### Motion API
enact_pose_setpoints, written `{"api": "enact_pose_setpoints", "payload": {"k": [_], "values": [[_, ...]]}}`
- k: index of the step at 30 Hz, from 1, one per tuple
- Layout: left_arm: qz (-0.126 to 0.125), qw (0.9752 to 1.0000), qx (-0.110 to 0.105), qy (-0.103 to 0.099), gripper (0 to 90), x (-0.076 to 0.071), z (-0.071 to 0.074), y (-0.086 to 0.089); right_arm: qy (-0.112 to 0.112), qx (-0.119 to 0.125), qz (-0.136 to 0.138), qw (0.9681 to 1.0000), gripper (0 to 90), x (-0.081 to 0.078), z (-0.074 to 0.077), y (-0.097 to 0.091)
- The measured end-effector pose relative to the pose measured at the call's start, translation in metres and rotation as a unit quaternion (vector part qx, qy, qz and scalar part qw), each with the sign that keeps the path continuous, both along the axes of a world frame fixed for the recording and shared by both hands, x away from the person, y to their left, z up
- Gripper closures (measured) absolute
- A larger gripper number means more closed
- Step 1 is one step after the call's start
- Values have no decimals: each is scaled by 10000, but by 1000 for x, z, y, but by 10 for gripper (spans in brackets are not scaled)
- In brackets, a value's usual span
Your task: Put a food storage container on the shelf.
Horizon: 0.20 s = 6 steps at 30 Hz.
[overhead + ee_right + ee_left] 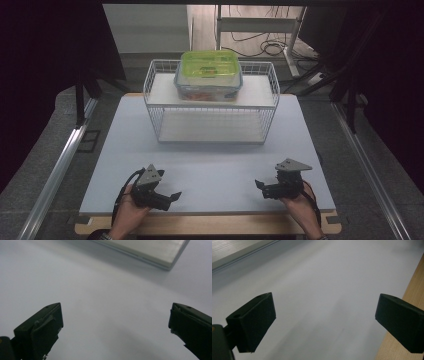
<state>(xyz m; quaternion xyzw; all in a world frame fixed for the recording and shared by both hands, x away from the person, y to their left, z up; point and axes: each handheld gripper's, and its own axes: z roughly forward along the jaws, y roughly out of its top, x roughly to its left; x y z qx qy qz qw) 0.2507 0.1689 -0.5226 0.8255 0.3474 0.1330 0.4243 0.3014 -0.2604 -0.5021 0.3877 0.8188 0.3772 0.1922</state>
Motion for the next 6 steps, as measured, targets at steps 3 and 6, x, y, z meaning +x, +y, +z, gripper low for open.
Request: {"api": "enact_pose_setpoints", "payload": {"k": [3, 6], "values": [[10, 10000, -21, 11, 28, 0, 0, 0, 93, -58, -63, 9999, 0, 2, -4, -1], [61, 9999, -101, 32, 25, 1, 1, 2, 108, -135, -104, 9998, 0, 3, -5, -1]]}}
